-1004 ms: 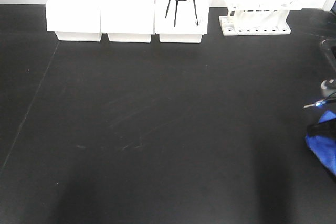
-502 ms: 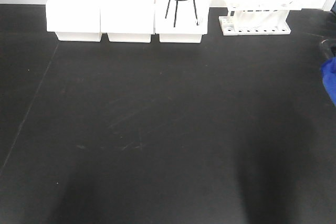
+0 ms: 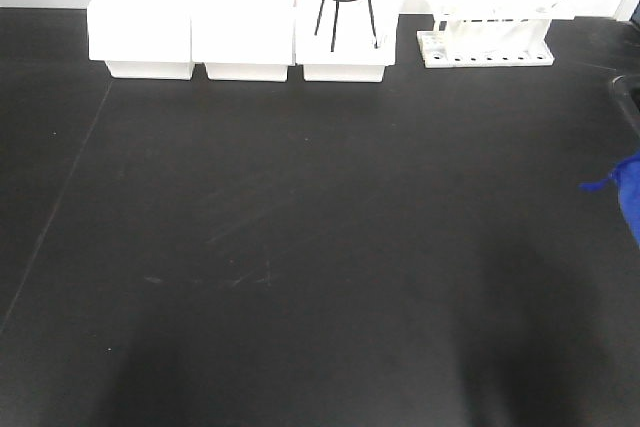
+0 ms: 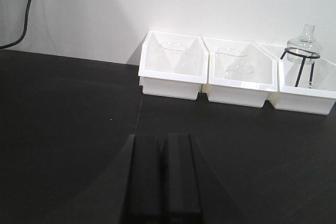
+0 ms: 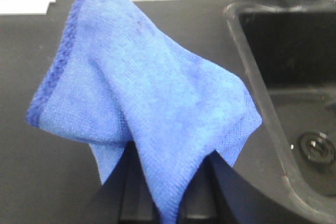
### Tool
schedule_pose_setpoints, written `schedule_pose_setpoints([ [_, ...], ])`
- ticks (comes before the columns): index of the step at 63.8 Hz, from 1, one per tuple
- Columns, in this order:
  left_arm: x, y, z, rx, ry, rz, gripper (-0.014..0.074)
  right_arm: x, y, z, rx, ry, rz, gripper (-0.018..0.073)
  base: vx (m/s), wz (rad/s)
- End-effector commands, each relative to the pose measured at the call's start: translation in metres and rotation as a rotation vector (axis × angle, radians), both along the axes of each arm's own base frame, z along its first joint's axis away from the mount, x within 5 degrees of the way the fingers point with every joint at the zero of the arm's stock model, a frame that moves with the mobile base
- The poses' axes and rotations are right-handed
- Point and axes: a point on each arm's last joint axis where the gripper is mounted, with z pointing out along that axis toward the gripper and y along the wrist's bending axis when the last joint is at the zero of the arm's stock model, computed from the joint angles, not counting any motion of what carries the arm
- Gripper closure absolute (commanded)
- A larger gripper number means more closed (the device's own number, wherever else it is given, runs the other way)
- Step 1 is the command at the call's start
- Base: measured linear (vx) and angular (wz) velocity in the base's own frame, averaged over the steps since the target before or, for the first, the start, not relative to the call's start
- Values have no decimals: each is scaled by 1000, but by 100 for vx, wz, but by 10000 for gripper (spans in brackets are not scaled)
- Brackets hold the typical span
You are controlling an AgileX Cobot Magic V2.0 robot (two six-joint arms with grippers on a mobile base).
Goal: Wipe right workspace with blue cloth
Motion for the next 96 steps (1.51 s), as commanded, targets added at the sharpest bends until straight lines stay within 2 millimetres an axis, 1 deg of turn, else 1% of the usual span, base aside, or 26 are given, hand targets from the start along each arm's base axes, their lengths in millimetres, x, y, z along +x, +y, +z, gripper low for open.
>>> schedule_pose_setpoints([
  [1, 0, -1, -2, -14, -65, -8, 602, -3, 0, 18, -23, -127, 4, 562, 0, 0],
  [12, 0, -1, -2, -14, -65, -8, 602, -10, 1, 20, -25, -158, 3, 562, 0, 0],
  [67, 0, -1, -2, -14, -65, -8, 602, -10, 1, 20, -25, -157, 3, 562, 0, 0],
  [96, 0, -1, -2, -14, -65, -8, 602, -10, 1, 20, -24, -154, 3, 562, -12, -1],
])
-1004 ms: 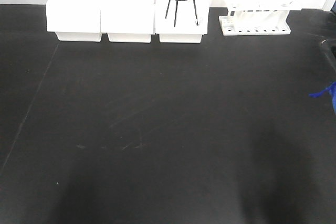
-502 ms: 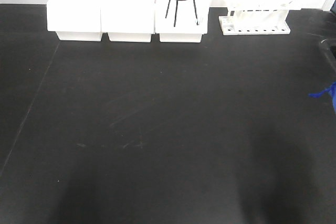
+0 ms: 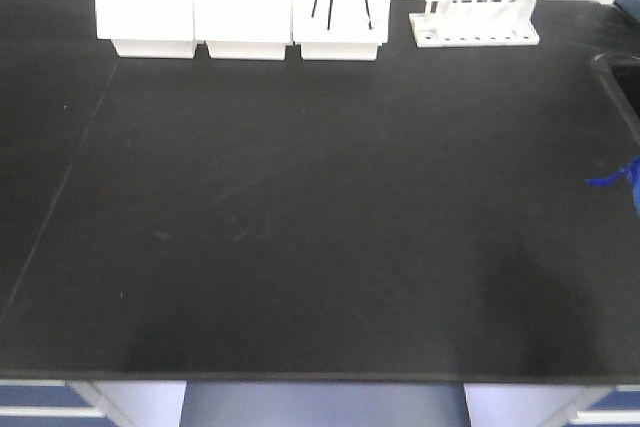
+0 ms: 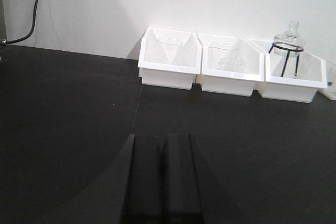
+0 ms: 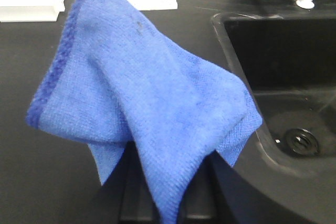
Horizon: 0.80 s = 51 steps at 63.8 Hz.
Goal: Wipe right workspace with blue cloth
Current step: 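Drive the base away from the bench, holding the cloth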
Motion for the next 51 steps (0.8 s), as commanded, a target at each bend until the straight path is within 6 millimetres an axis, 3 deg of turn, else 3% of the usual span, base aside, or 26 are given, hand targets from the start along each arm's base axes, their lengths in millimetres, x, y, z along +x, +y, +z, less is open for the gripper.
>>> schedule_pose_setpoints([
  [1, 0, -1, -2, -14, -65, -8, 602, 3, -1, 15, -23, -95, 3, 562, -20, -4],
  [51, 0, -1, -2, -14, -65, -8, 602, 3, -1, 15, -23, -95, 3, 562, -25, 1],
])
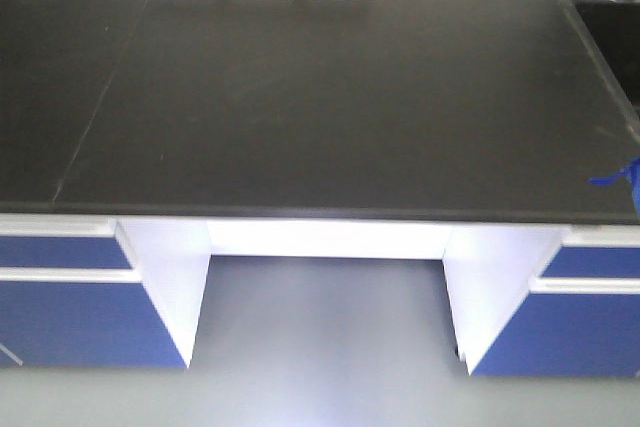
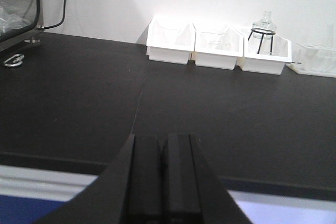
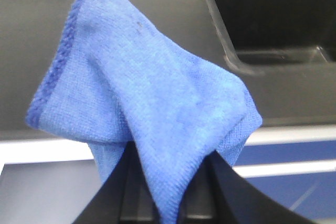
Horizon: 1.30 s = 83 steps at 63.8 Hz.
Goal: Wipe right workspace with blue cloth
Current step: 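Drive the base away from the bench, holding the cloth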
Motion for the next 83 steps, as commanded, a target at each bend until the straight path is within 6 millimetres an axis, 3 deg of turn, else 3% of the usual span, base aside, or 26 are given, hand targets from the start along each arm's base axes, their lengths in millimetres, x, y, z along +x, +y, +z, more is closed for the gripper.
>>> schedule_pose_setpoints([
  [1, 0, -1, -2, -14, -65, -8, 602, 3, -1, 15, -23, -98, 3, 562, -32, -1],
  [83, 0, -1, -2, -14, -65, -8, 602, 3, -1, 15, -23, -98, 3, 562, -35, -1],
])
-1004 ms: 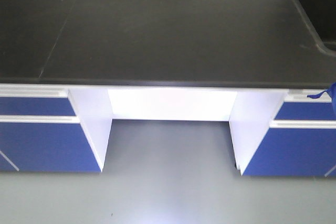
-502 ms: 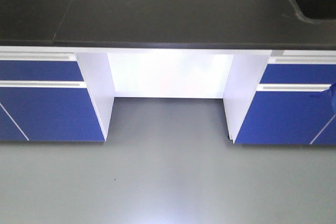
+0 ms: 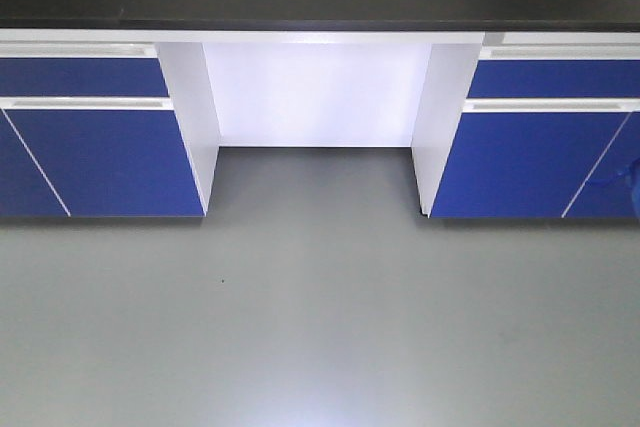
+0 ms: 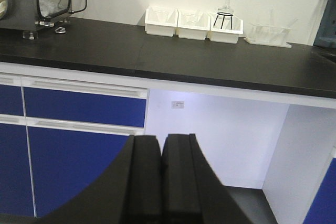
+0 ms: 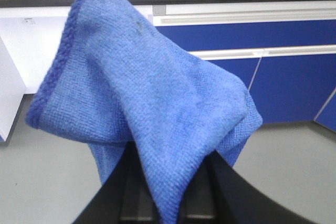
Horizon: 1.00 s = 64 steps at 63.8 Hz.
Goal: Wipe right workspace with blue cloth
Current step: 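Drive the base away from the bench, holding the cloth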
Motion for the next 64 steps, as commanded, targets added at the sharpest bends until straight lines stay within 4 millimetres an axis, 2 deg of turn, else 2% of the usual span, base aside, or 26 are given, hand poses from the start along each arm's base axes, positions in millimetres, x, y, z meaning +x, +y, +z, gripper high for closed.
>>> schedule_pose_setpoints([
  [1, 0, -1, -2, -14, -65, -8, 602, 3, -1, 15, -23, -98, 3, 562, -31, -3],
  [32, 0, -1, -2, -14, -65, -8, 602, 3, -1, 15, -24, -95, 3, 562, -24, -13],
  [64, 0, -1, -2, -14, -65, -8, 602, 3, -1, 15, -24, -95, 3, 562, -12, -59],
])
